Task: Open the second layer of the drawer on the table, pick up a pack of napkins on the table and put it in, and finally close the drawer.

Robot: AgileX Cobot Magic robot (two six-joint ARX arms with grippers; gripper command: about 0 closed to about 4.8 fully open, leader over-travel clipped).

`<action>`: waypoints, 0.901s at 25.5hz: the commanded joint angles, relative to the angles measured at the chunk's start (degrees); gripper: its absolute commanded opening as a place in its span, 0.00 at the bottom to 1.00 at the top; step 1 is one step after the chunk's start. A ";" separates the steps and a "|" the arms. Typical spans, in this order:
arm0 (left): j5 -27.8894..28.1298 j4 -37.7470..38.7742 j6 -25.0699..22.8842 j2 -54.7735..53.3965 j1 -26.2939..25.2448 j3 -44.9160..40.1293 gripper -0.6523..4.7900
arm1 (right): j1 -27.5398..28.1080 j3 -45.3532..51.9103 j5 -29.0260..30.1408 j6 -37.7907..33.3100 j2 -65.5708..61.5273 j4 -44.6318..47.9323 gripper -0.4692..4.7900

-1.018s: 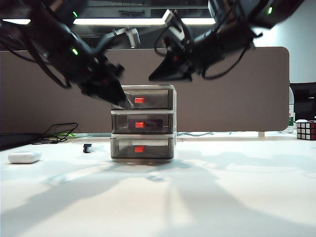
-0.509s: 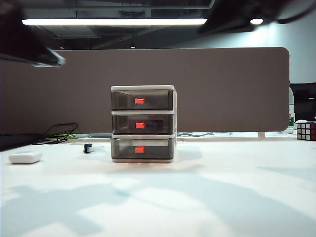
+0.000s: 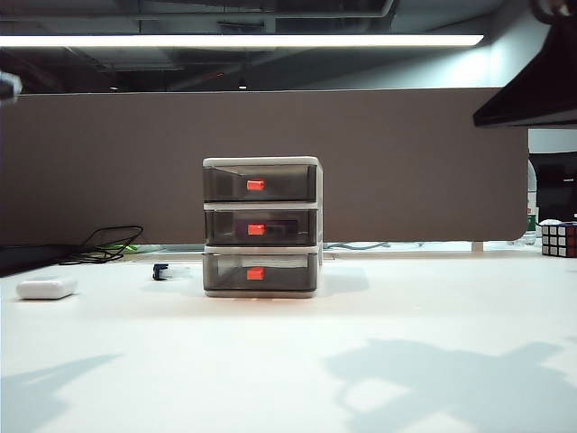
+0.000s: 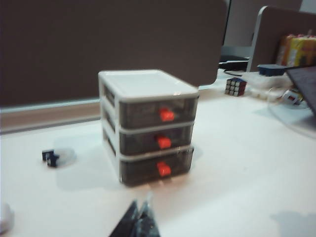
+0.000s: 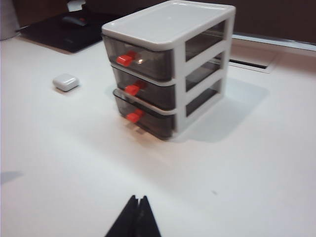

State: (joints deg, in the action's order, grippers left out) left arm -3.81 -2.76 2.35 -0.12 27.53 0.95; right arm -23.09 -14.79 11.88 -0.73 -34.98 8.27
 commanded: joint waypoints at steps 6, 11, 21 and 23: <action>4.24 -1.55 -1.97 -0.20 0.24 -0.52 0.11 | -1.81 13.33 -6.10 -0.98 20.00 0.52 0.08; 5.77 -1.60 -5.33 -0.20 0.20 -0.55 0.11 | -1.62 14.75 -8.85 -0.83 25.83 -4.96 0.08; 7.15 -0.72 -9.40 -0.24 -6.82 -0.57 0.11 | 7.26 14.73 -9.99 0.83 30.80 -8.94 0.08; 4.31 -0.81 -9.33 -0.24 -11.02 -0.57 0.11 | 10.36 14.73 -6.99 1.11 30.80 -8.31 0.08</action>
State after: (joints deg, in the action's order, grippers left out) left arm 2.96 -2.92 -6.70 -0.23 18.65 0.40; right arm -14.13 -0.40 2.33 -0.14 -4.16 -1.21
